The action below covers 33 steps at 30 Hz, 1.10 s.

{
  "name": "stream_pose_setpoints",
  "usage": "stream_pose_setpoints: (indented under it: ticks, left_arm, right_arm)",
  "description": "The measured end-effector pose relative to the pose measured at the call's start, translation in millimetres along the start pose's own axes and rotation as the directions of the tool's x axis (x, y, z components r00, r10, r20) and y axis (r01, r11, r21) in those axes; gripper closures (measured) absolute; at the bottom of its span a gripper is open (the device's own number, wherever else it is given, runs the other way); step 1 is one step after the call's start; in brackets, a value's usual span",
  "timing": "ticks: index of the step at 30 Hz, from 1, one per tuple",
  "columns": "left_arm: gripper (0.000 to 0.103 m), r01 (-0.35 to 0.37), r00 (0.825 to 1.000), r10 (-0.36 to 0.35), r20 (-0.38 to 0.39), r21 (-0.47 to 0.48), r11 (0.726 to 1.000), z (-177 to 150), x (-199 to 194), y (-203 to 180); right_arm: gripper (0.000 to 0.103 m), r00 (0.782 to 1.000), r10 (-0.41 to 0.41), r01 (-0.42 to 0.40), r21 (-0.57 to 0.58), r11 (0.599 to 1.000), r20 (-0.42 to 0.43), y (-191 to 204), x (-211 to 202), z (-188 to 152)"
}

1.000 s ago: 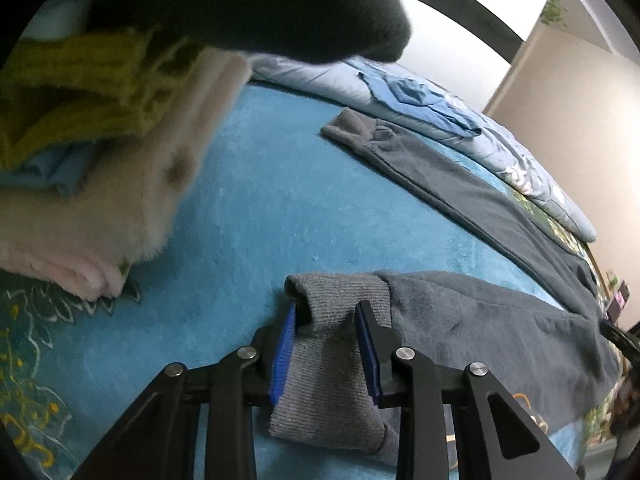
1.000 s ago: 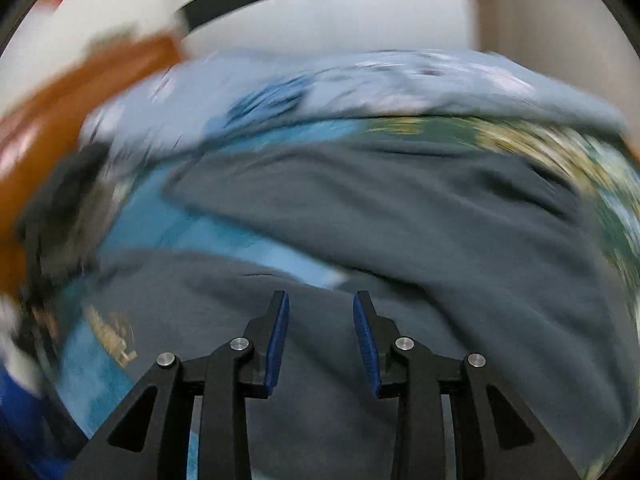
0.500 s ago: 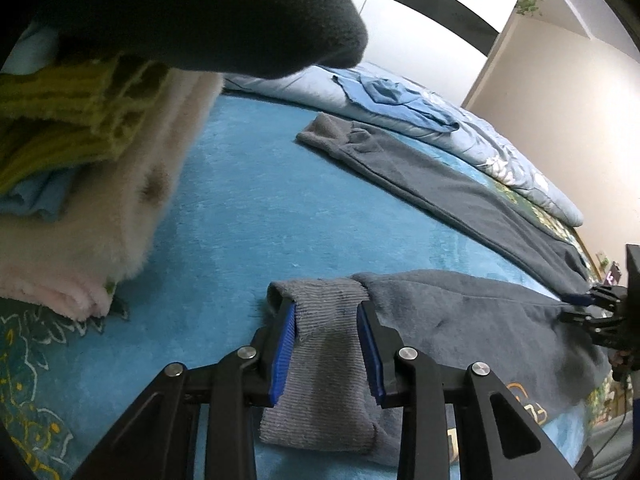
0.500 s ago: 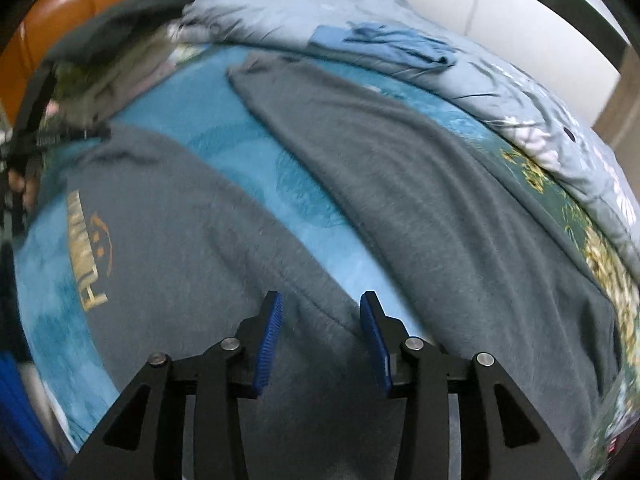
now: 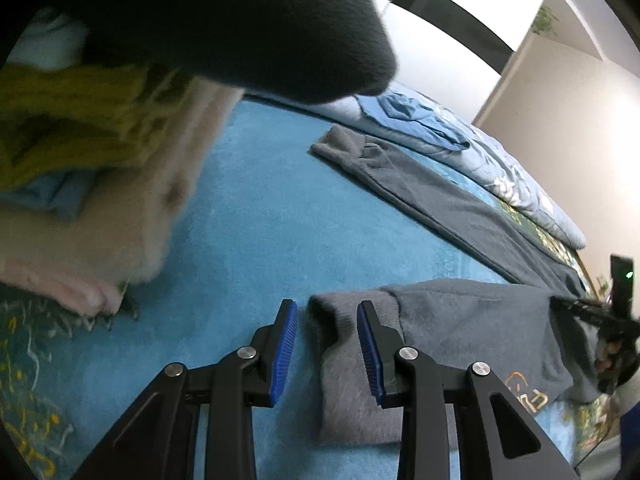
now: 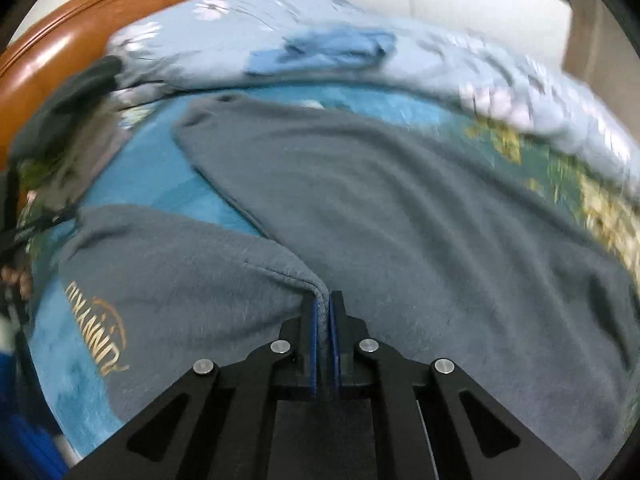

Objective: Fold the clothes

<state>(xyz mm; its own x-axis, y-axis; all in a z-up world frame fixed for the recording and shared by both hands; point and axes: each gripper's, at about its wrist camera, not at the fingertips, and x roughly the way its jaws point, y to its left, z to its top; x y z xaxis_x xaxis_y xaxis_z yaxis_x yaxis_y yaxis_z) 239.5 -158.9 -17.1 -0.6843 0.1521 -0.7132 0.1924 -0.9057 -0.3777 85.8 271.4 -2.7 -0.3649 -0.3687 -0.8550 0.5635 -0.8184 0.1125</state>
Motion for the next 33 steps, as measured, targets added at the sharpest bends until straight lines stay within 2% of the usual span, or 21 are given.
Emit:
stream_pose_setpoints:
  ticks: [4, 5, 6, 7, 8, 10, 12, 14, 17, 20, 23, 24, 26, 29, 33]
  left_arm:
    - [0.062, 0.003, 0.999, -0.007, -0.041, -0.101, 0.995, -13, -7, 13]
    - [0.061, 0.014, 0.998, -0.021, -0.056, -0.134, 0.991, -18, -7, 16]
    - [0.060, 0.025, 0.997, -0.037, -0.071, -0.167, 0.986, -22, -8, 20]
    - [0.060, 0.040, 0.995, -0.059, -0.084, -0.204, 0.978, -26, -7, 23]
    - [0.060, 0.064, 0.992, -0.089, -0.094, -0.249, 0.966, -31, -8, 26]
    - [0.060, 0.105, 0.985, -0.143, -0.096, -0.319, 0.942, -40, -10, 30]
    - [0.060, 0.158, 0.974, -0.207, -0.092, -0.378, 0.912, -48, -11, 32]
    - [0.060, 0.212, 0.957, -0.276, -0.091, -0.433, 0.876, -55, -9, 31]
    - [0.060, 0.268, 0.934, -0.346, -0.087, -0.469, 0.842, -65, 0, 25]
    - [0.060, 0.293, 0.934, -0.354, -0.058, -0.445, 0.846, -61, 3, 16]
    - [0.063, 0.304, 0.936, -0.350, -0.028, -0.431, 0.849, -60, 7, 9]
    - [0.065, 0.301, 0.940, -0.342, -0.020, -0.427, 0.853, -59, 9, 8]
    - [0.072, 0.298, 0.943, -0.332, -0.006, -0.425, 0.855, -55, 12, 7]
    - [0.077, 0.303, 0.946, -0.322, 0.030, -0.430, 0.850, -44, 12, 6]
    - [0.082, 0.290, 0.957, -0.278, 0.089, -0.388, 0.875, -21, -3, 1]
  right_arm:
    - [0.097, 1.000, 0.011, -0.010, 0.026, 1.000, -0.001, 1, 1, -3]
    - [0.093, 1.000, 0.009, -0.009, 0.039, 0.999, 0.008, 0, -4, -3]
    - [0.082, 1.000, 0.006, -0.007, 0.052, 0.999, 0.019, -2, -9, -3]
    - [0.076, 0.999, 0.003, -0.006, 0.071, 0.997, 0.044, -4, -17, -5]
    - [0.072, 0.998, -0.001, -0.005, 0.089, 0.996, 0.070, -6, -24, -6]
    - [0.072, 0.989, 0.003, -0.024, 0.139, 0.990, 0.148, -12, -47, -12]
    - [0.067, 0.975, -0.010, -0.032, 0.185, 0.982, 0.224, -21, -76, -28]
    - [0.064, 0.960, -0.054, -0.013, 0.234, 0.972, 0.276, -33, -100, -46]
    - [0.064, 0.939, -0.162, 0.053, 0.336, 0.940, 0.304, -60, -133, -89]
    - [0.063, 0.914, -0.270, 0.082, 0.513, 0.854, 0.303, -96, -165, -152]
    - [0.060, 0.892, -0.353, 0.079, 0.674, 0.734, 0.281, -129, -189, -211]
    - [0.060, 0.892, -0.362, 0.054, 0.730, 0.681, 0.272, -140, -193, -235]
    - [0.056, 0.894, -0.361, 0.020, 0.781, 0.624, 0.266, -147, -198, -261]
    - [0.051, 0.900, -0.352, -0.022, 0.833, 0.553, 0.258, -157, -192, -292]
    - [0.051, 0.896, -0.306, -0.148, 0.864, 0.481, 0.323, -170, -187, -313]
